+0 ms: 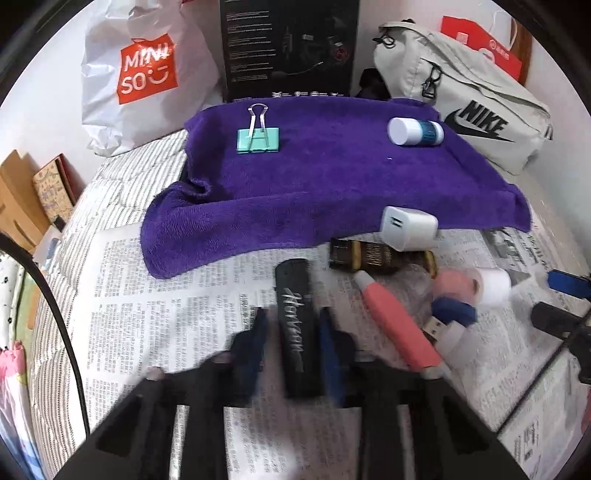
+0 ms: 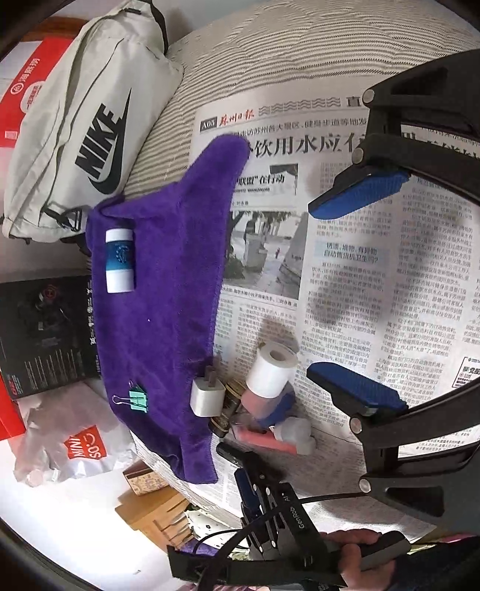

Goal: Organize rigid objects
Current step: 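Grasp the black Horizon stick with the left tool while the right tool grasps the white tape roll, then carry the stick beside the clip with the left tool while the right tool sets the roll by the bottle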

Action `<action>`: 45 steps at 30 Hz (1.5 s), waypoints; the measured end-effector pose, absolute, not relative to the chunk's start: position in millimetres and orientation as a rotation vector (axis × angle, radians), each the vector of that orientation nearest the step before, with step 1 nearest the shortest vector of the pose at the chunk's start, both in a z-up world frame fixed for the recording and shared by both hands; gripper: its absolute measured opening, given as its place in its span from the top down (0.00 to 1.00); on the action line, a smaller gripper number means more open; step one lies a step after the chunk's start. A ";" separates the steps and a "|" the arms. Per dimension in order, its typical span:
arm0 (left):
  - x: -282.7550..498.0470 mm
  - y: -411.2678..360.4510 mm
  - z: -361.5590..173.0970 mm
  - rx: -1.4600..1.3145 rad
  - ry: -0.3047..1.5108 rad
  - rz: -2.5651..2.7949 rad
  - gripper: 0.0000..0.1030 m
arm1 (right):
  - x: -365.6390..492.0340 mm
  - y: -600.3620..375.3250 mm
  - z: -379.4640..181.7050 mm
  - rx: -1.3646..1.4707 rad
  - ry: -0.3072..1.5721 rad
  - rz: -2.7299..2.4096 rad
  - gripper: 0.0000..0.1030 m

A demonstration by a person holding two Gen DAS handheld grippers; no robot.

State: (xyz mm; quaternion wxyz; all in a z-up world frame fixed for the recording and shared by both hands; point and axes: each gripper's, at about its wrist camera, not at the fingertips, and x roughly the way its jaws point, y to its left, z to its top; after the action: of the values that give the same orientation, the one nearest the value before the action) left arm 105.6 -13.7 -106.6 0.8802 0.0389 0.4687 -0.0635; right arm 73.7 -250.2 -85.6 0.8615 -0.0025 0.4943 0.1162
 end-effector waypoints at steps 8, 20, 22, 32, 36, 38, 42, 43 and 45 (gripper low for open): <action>103.4 -11.8 -107.2 0.079 0.975 -0.162 0.80 | 86.4 -232.0 -94.5 -0.034 1.034 0.311 0.23; 102.8 -9.3 -107.6 0.075 0.975 -0.178 0.79 | 109.8 -204.0 -107.8 -0.147 0.999 0.378 0.37; 103.0 -9.1 -107.6 0.074 0.975 -0.180 0.79 | 112.9 -201.7 -107.6 -0.159 0.990 0.380 0.49; 104.1 -8.2 -107.5 0.069 0.971 -0.184 0.79 | 117.5 -195.7 -106.1 -0.168 0.985 0.405 0.62; 104.3 -7.7 -107.7 0.066 0.969 -0.185 0.79 | 118.8 -194.5 -106.8 -0.164 0.977 0.409 0.62; 104.5 -7.0 -107.7 0.059 0.967 -0.186 0.79 | 119.6 -194.7 -106.4 -0.158 0.978 0.410 0.63; 102.5 -3.7 -105.8 0.043 0.969 -0.185 0.79 | 113.9 -203.3 -99.8 -0.115 0.978 0.418 0.63; 101.4 -2.3 -105.1 0.038 0.968 -0.183 0.79 | 111.3 -206.9 -97.5 -0.101 0.978 0.424 0.63; 99.2 0.3 -103.3 0.024 0.968 -0.186 0.79 | 107.6 -212.3 -95.5 -0.087 0.981 0.424 0.63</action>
State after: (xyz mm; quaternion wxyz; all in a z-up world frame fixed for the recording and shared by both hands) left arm 99.2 0.3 -103.3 0.8809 0.0117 0.4647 -0.0894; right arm 107.6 -212.3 -95.5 0.8597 -0.0414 0.4675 0.2019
